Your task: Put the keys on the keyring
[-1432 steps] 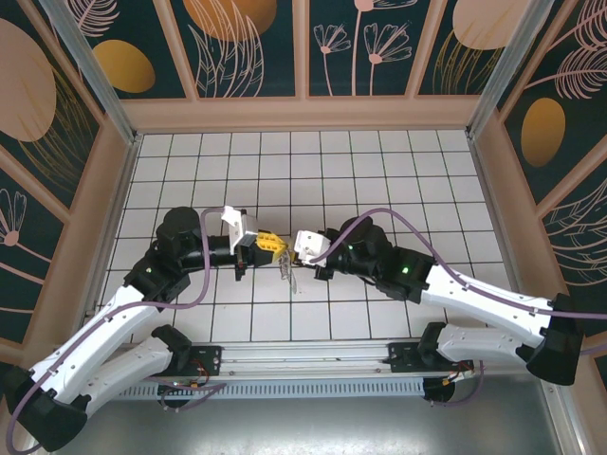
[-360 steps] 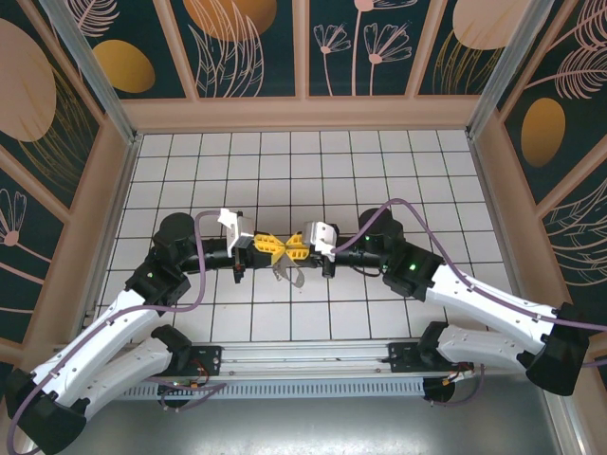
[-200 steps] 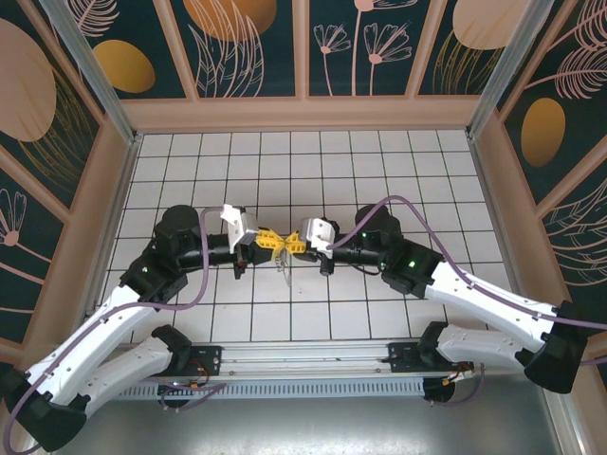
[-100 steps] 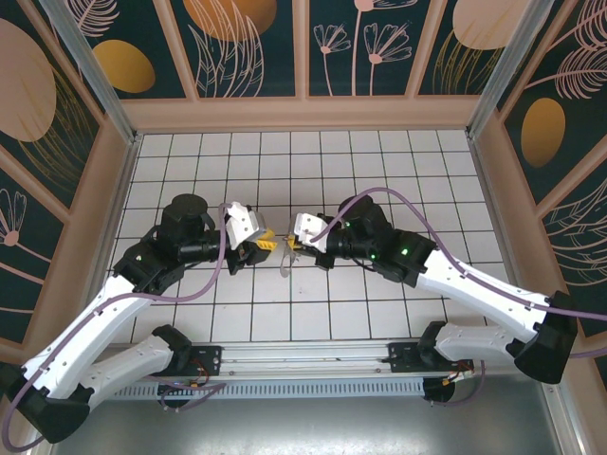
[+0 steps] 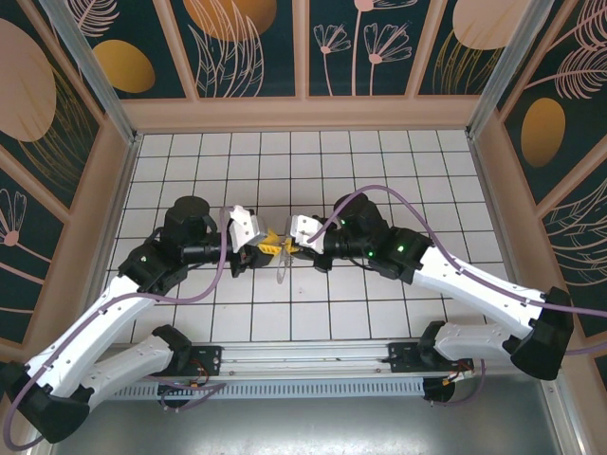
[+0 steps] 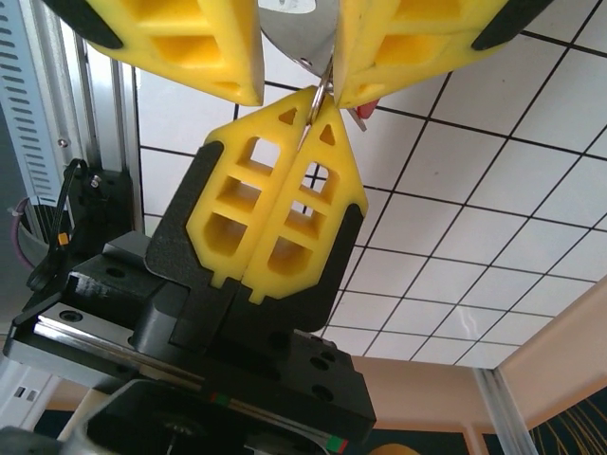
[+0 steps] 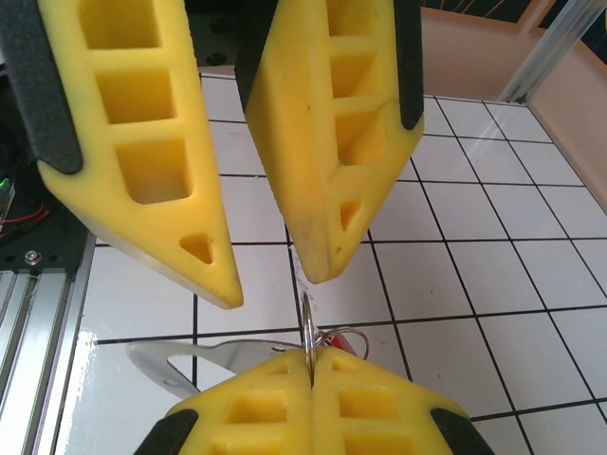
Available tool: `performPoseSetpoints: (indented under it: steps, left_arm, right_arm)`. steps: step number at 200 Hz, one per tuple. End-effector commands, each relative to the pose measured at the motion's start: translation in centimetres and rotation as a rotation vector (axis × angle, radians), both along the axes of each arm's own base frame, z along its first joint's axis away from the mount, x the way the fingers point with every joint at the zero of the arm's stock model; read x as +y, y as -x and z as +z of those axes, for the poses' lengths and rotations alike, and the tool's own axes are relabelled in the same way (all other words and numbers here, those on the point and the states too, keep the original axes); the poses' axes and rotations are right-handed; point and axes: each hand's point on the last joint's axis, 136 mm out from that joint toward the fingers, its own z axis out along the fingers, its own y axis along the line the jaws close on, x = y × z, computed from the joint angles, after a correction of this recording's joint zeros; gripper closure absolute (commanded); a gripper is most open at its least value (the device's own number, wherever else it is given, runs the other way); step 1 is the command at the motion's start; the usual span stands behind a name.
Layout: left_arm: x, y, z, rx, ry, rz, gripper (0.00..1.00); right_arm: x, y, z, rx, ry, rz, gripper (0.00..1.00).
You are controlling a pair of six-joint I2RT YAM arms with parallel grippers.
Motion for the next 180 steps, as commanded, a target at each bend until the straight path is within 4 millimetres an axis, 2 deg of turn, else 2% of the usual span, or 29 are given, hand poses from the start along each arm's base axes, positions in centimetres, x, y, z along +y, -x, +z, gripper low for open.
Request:
performPoseSetpoints:
  steps: [1, 65, 135, 180]
  left_arm:
    - [-0.5, 0.0, -0.1, 0.002, 0.016, -0.027, 0.75]
    - [-0.7, -0.5, -1.3, 0.013, -0.01, -0.016, 0.78]
    - [-0.5, -0.8, -1.7, 0.006, -0.022, -0.001, 0.81]
    - [-0.6, -0.9, -1.6, 0.008, -0.019, 0.002, 0.91]
  right_arm:
    - [0.5, 0.1, 2.0, -0.006, -0.041, 0.023, 1.0]
    - [0.4, 0.4, 2.1, -0.001, -0.045, 0.033, 1.0]
    - [0.3, 0.6, 2.4, -0.003, -0.054, 0.039, 1.0]
    - [0.2, 0.8, 2.5, -0.006, -0.059, 0.044, 1.0]
